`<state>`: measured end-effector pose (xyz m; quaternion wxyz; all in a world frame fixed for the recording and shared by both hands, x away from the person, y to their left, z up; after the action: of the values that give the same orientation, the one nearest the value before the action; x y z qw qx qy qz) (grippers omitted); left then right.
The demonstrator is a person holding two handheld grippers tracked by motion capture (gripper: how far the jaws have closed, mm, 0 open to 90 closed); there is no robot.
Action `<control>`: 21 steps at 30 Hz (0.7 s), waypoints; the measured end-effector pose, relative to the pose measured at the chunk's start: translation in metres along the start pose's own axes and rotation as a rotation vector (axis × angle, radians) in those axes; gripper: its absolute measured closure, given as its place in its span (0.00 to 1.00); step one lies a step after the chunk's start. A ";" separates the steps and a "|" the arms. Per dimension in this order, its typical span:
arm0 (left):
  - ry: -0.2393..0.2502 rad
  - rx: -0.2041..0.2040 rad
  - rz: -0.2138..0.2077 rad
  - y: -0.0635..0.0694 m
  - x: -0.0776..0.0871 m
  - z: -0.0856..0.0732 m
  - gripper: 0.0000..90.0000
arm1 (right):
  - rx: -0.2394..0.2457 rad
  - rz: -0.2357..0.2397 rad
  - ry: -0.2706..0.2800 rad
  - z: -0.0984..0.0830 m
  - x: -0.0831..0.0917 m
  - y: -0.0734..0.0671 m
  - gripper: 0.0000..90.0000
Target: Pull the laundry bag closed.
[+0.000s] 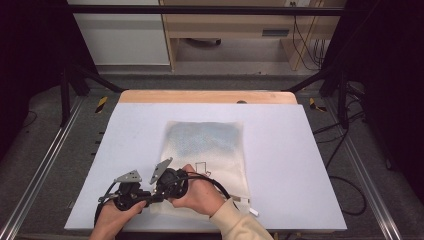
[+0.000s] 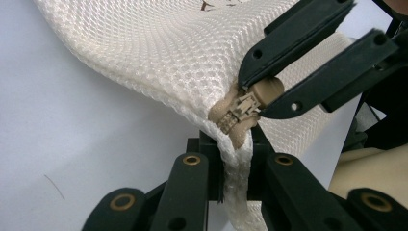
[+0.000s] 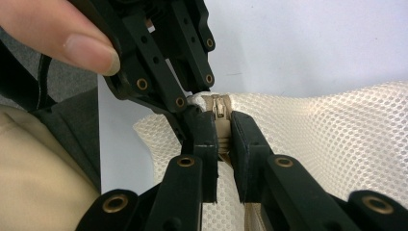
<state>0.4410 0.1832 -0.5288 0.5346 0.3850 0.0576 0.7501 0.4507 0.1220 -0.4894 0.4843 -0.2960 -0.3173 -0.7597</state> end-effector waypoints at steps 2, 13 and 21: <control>-0.002 -0.003 0.003 0.000 0.000 0.000 0.92 | 0.012 -0.005 -0.016 -0.002 0.001 0.000 0.91; 0.005 -0.004 0.002 0.001 0.002 0.001 0.92 | 0.022 -0.021 -0.070 -0.015 0.001 0.005 0.91; 0.002 -0.012 -0.002 0.003 0.002 0.001 0.92 | 0.020 -0.019 -0.092 -0.027 0.005 0.011 0.91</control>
<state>0.4392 0.1831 -0.5256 0.5376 0.3809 0.0544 0.7503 0.4547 0.0947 -0.5007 0.4648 -0.3226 -0.3497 -0.7467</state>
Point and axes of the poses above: each handheld gripper's, and its own axes: x roughly backward along the jaws, z roughly out of its top, y roughly to its right, the point moved 9 cm from there along -x, roughly forward along the jaws, and after that the axes turned 12 degrees about -z, right-handed, at the moved point
